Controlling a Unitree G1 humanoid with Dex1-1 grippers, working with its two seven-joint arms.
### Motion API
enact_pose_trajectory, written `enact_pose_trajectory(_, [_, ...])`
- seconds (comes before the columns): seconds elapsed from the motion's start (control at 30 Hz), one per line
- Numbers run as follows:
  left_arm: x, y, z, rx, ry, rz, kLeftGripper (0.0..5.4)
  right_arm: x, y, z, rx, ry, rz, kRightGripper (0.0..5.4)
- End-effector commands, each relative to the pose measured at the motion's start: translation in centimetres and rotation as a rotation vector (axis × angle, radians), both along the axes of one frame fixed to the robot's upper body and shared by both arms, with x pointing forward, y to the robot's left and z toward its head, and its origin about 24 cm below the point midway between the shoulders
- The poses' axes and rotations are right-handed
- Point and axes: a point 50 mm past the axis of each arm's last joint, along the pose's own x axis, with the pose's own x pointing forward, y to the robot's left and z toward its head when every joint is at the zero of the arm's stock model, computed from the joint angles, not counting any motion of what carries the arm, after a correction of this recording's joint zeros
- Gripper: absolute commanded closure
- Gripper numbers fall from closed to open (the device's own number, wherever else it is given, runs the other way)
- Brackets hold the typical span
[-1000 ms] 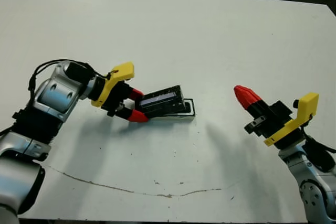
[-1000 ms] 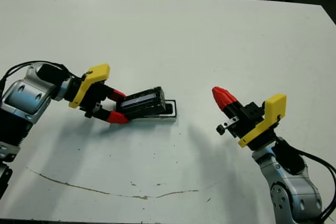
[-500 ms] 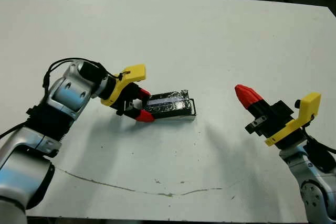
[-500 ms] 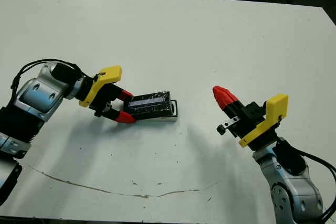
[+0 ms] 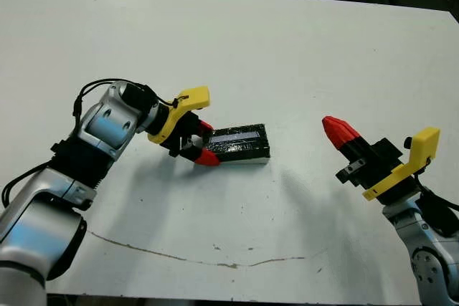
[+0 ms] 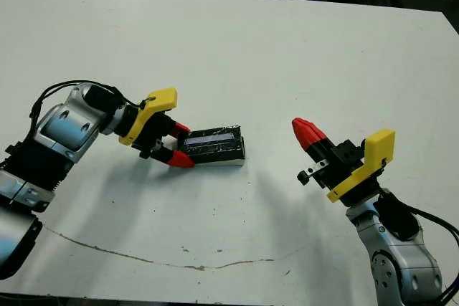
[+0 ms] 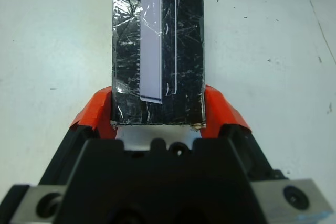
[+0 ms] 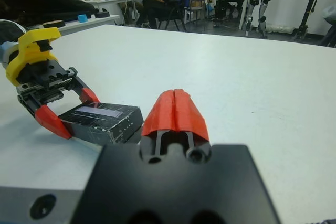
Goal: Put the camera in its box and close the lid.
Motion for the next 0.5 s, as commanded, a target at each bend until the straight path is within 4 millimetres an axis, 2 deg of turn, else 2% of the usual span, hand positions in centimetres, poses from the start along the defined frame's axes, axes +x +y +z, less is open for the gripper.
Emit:
enact_pose_trajectory(0.03, [-1.2, -3.4, -2.6, -0.026, 0.113, -0.074, 2.23, -0.1, -0.5, -0.1, 0.008, -0.001, -0.019, 5.40])
enact_pose_trajectory(0.27, [-1.2, -4.7, -2.7, -0.023, 0.120, -0.117, 2.23, -0.1, -0.6, -0.1, -0.006, -0.009, -0.035, 5.40])
enact_pose_trajectory(0.5, [-1.2, -5.1, -2.9, -0.025, 0.126, -0.136, 2.23, -0.1, -0.5, -0.1, 0.005, 0.003, -0.027, 5.40])
